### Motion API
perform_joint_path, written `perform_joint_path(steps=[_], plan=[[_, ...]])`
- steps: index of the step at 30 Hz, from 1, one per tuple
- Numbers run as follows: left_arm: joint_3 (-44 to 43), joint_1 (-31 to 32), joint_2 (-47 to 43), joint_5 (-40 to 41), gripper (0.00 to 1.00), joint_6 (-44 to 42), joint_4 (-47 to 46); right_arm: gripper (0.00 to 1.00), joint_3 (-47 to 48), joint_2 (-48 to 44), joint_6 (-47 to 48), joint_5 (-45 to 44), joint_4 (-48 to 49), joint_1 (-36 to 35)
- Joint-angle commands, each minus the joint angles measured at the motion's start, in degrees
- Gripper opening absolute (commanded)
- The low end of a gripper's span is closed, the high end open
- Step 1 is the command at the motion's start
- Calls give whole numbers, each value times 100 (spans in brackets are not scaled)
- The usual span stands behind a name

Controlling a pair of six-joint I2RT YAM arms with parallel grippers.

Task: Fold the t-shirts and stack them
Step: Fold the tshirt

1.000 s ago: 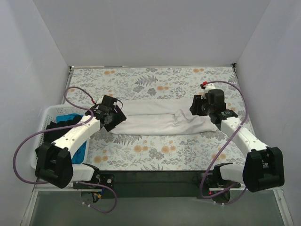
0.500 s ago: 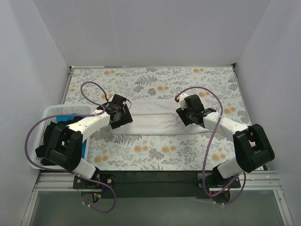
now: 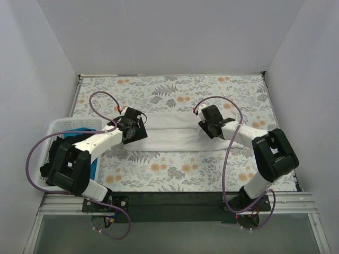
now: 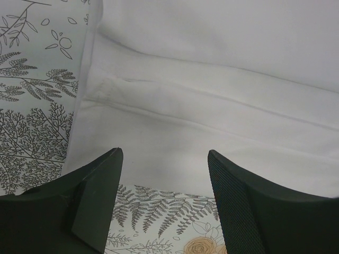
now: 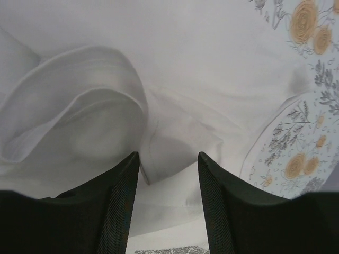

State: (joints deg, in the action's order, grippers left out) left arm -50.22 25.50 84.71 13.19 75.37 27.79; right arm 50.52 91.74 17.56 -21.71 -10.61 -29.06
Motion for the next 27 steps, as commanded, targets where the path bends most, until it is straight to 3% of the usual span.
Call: perform_joint_path(steps=[1,7,12,15,19,22,27], plan=[[12,-1,-332,271,64,-102,-99,54,528,291,256,-824,243,14],[21,8,-455,518,64,-84,-90,52,1582,1081,55,-1001,393,558],[21,-1,-429,597,64,-5,-28,50,2243,1154,-455,-203,-55,875],[3,-9,-464,632,64,39,-19,50,2024,689,-595,798,-99,1050],[12,-18,-508,641,64,56,-28,46,1444,99,-1122,2790,-90,1385],[3,-10,-499,632,65,65,-19,44,1181,-121,-1482,2971,-82,1245],[12,-27,-499,676,64,74,-11,50,609,-517,-3160,2533,182,956]])
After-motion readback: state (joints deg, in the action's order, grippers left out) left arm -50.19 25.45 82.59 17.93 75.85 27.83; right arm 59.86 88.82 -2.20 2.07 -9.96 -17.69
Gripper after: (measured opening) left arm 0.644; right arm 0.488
